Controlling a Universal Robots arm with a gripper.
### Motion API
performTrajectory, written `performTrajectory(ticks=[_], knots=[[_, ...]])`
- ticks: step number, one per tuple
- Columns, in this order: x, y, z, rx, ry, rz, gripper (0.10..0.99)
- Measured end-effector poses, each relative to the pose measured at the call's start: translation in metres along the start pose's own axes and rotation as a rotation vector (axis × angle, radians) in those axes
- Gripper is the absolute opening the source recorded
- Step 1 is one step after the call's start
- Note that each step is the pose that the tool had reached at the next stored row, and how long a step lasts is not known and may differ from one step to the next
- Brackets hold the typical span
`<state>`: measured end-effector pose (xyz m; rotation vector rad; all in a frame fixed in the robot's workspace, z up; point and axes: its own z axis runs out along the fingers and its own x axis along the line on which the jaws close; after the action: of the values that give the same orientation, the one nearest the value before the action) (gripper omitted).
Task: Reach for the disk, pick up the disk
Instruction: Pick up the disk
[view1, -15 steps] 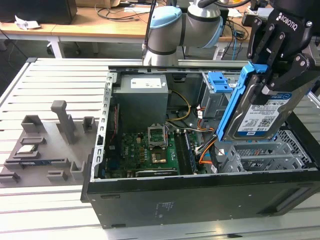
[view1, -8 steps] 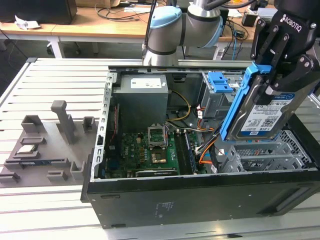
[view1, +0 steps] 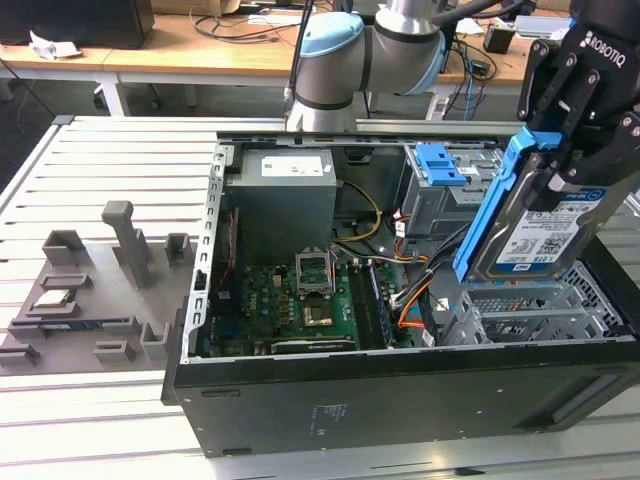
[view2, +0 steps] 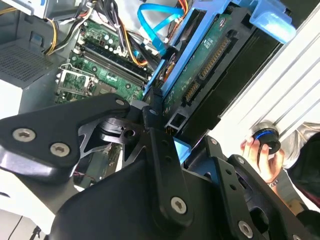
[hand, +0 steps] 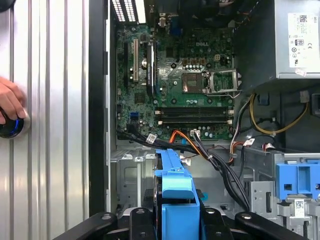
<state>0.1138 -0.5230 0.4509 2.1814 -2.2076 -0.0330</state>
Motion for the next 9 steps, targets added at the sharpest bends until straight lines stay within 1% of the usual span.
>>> performTrajectory(ticks=[1,4,8,9], knots=[[0.0007,-0.0006,0.0000,0.000,-0.0001,0.000,0.369],[0.0115,-0.0063,0.0004,0.000,0.0001,0.000,0.369],[0.0186,-0.0105,0.0008,0.000,-0.0001,0.000,0.369],[0.0209,-0.0135,0.0010,-0.001,0.0000,0.000,0.369]])
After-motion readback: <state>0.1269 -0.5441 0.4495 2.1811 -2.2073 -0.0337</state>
